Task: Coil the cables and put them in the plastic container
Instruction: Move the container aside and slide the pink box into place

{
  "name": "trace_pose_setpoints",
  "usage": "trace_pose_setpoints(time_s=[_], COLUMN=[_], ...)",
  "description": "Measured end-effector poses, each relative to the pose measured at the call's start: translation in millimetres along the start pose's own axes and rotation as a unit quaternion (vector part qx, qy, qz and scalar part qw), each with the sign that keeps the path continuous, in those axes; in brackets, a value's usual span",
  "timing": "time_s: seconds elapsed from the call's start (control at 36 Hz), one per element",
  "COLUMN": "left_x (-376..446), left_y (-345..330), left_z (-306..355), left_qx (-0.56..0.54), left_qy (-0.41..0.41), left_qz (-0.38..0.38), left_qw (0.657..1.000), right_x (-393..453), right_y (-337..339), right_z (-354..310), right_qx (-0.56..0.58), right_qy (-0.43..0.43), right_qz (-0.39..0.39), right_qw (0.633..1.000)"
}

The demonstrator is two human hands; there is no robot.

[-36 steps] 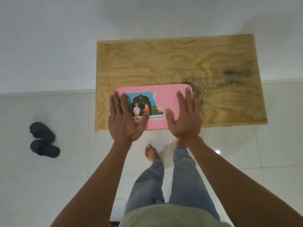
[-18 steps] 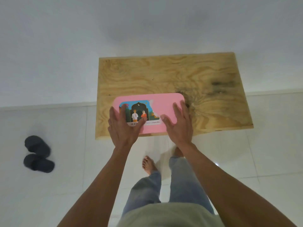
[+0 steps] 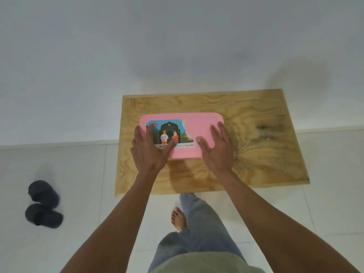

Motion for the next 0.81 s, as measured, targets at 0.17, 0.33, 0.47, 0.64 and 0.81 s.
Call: trace_pose_setpoints(time_s=[0.17,0.33,0.47,0.64,0.81], left_x=[54,106,131,132,132], left_y=[4,2,-4,-10,-21], left_z=[19,33,47,46,42], left_qx=[0.001,-0.002,0.002,0.025,0.084], left_qy=[-0.012,-0.019,-0.024,-0.027,-0.027], left_qz=[0.005,0.007,0.002,0.010,-0.010], left_qw=[1.000,1.000,1.000,0.999,0.996], right_x=[56,108,138,141,141], right_y=[7,9,9,5,0], right_z=[-13,-16,-14,-16,-18], right_qx=[-0.010,-0.011,-0.020,-0.050,-0.083], right_qy=[0.005,0.002,0.003,0.050,0.051], right_qz=[-0.002,0.016,0.027,0.057,0.057], right_qw=[1.000,1.000,0.999,0.996,0.994])
Point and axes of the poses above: each hand's wrist, its own x-axis towards the middle knuckle, its own y-axis out of the back of the hand, z = x × y, the point moved 8 cm from there along x, towards the middle knuckle, and after that the axes turned 13 degrees about -z, right-handed, at the moved point
